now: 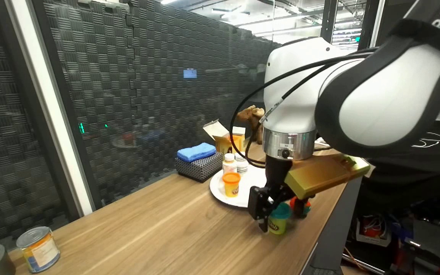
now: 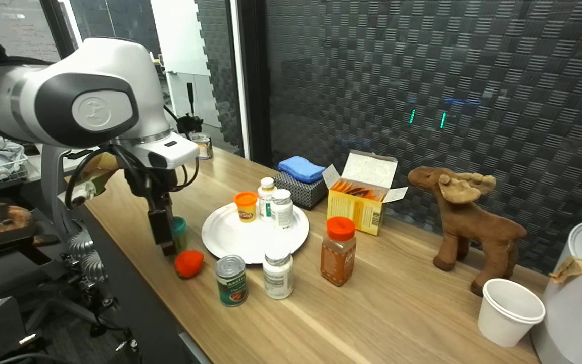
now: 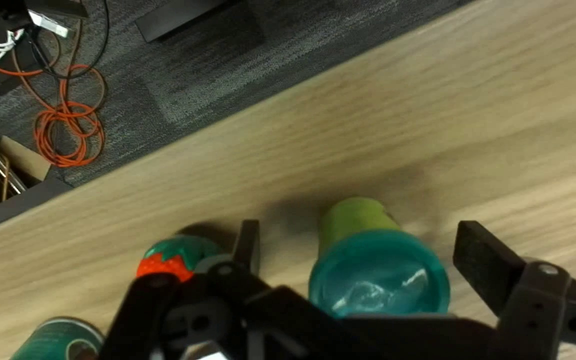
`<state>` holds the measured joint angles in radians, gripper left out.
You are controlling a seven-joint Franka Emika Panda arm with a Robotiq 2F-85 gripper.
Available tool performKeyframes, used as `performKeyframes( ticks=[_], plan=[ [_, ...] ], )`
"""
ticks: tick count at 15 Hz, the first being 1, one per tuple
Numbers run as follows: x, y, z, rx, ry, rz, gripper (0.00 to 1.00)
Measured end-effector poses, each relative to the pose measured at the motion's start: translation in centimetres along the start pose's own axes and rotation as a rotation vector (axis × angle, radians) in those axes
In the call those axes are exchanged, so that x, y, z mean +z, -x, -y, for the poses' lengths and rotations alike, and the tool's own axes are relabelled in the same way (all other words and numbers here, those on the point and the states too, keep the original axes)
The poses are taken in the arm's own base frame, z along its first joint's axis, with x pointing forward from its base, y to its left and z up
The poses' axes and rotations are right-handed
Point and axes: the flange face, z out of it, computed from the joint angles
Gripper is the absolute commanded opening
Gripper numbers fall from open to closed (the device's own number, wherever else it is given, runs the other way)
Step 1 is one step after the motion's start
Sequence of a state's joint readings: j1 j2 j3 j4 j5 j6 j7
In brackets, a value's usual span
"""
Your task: Put the objects surrounding the white plate on to the plate.
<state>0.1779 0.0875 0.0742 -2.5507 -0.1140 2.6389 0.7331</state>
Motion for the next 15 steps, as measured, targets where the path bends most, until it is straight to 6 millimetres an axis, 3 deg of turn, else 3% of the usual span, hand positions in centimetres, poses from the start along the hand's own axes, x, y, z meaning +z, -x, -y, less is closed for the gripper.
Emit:
performKeyframes(
  ticks=[6,11,15],
  plan=[
    [0.1,2.0,1.1,-0.015,-0.041,-0.048,1.00],
    [-2.8,-0.1,-0.4,0.016,-0.058,-0.119,1.00],
    [-4.4,-0.4,-0.9,0.029,-0.043,-0.128,1.00]
  ],
)
